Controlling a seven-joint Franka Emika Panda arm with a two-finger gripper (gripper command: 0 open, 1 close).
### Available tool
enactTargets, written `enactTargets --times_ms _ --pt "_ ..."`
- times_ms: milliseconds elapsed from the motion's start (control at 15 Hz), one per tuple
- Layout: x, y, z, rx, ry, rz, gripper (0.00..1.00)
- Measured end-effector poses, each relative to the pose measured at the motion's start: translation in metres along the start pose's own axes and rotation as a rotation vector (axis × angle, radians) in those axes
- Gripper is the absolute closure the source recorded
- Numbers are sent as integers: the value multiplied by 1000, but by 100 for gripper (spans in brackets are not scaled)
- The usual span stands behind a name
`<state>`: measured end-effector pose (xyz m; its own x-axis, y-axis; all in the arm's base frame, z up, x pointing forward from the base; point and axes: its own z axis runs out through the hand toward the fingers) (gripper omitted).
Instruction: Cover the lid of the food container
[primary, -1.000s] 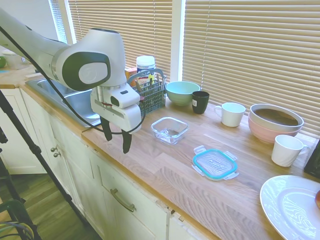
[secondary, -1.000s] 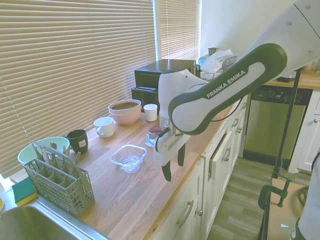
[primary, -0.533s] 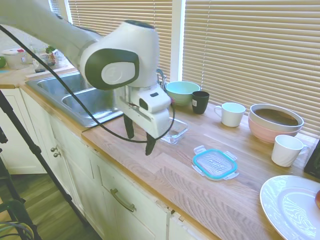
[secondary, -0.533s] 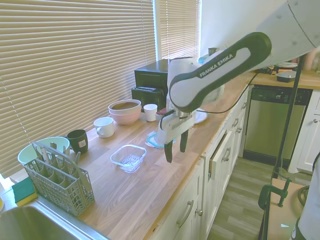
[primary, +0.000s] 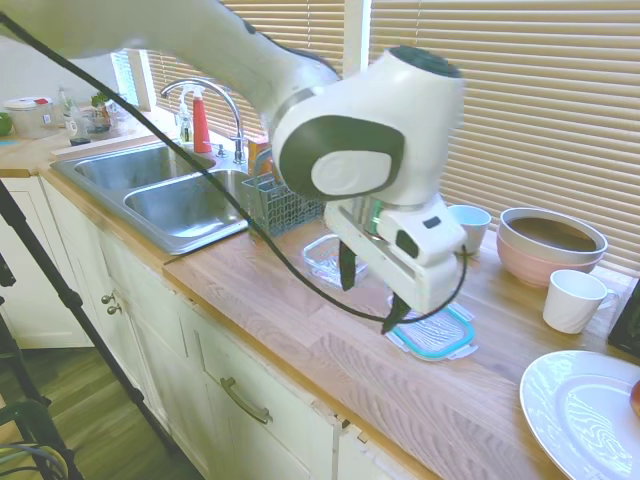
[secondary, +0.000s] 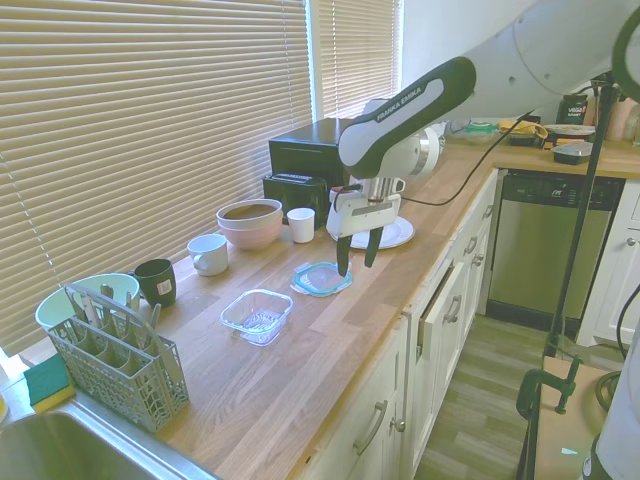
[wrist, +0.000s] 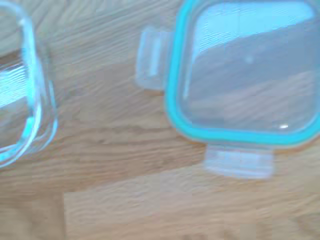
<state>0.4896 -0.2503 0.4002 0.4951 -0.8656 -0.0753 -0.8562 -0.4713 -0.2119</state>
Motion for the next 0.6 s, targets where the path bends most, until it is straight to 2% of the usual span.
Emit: enactTargets --times_ms 600 --pt "109 -5 24 18 -53 -16 0"
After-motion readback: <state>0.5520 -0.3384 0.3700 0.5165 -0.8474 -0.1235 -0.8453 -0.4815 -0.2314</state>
